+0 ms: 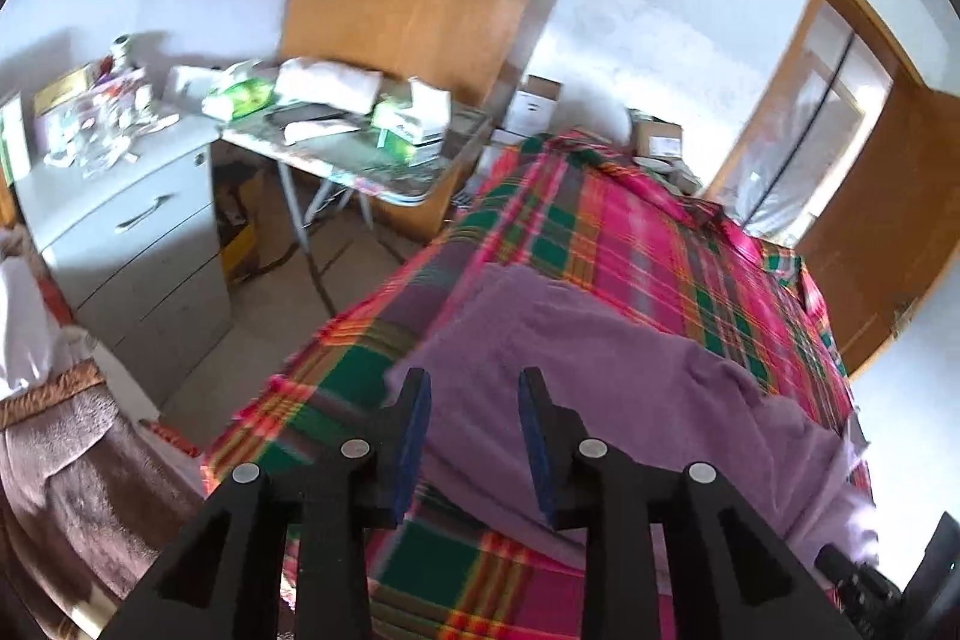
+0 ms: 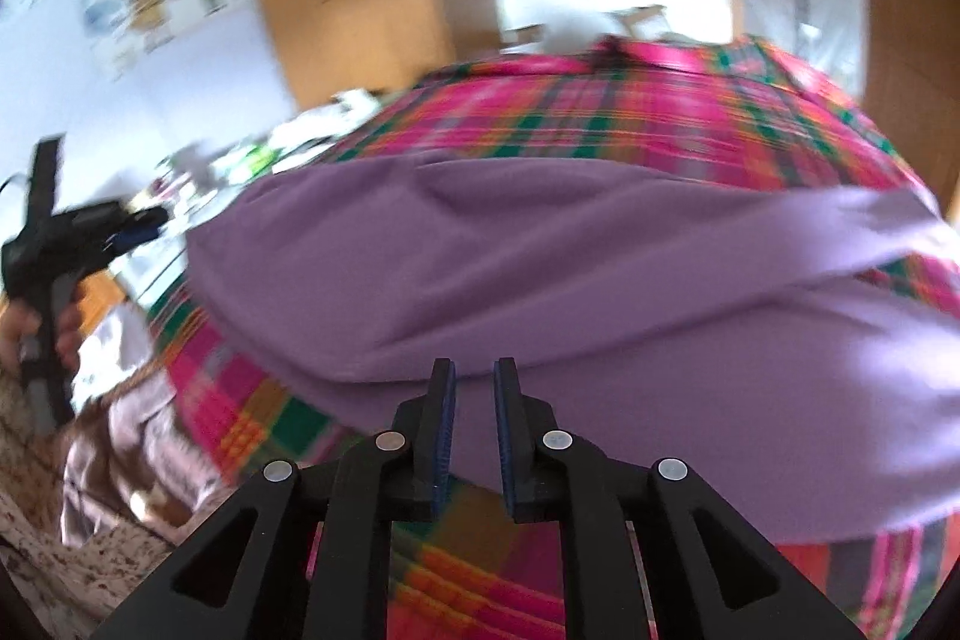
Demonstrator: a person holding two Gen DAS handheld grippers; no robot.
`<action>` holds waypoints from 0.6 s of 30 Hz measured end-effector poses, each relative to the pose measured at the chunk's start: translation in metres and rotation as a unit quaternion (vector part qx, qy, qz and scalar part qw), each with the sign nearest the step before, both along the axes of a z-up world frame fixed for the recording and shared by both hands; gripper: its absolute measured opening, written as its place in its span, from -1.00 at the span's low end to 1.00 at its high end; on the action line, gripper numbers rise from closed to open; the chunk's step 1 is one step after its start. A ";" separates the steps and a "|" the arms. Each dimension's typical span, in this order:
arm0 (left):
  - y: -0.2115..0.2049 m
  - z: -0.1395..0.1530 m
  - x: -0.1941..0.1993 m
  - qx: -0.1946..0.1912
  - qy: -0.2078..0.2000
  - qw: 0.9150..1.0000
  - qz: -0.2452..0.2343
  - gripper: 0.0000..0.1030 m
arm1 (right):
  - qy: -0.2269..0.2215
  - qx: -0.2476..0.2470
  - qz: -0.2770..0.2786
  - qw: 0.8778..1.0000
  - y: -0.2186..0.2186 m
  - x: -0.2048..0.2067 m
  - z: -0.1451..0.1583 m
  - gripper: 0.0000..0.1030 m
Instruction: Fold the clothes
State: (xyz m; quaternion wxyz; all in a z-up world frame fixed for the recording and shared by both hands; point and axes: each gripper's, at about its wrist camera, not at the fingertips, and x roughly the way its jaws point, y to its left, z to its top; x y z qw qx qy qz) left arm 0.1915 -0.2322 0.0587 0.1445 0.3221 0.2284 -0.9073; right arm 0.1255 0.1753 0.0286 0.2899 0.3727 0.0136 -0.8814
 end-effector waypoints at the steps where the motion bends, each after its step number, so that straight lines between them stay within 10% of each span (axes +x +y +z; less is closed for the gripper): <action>1: 0.008 0.001 -0.004 -0.006 -0.002 1.000 -0.010 -0.41 | -0.001 -0.003 -0.020 1.000 0.013 -0.003 0.002 -0.74; 5: 0.050 0.002 -0.024 -0.030 -0.009 0.996 -0.087 -0.41 | 0.002 -0.008 -0.081 0.997 0.060 -0.013 0.011 -0.72; 18: 0.191 -0.016 -0.089 -0.051 -0.033 0.944 -0.323 -0.41 | 0.007 0.020 -0.247 0.969 0.180 -0.056 0.034 -0.35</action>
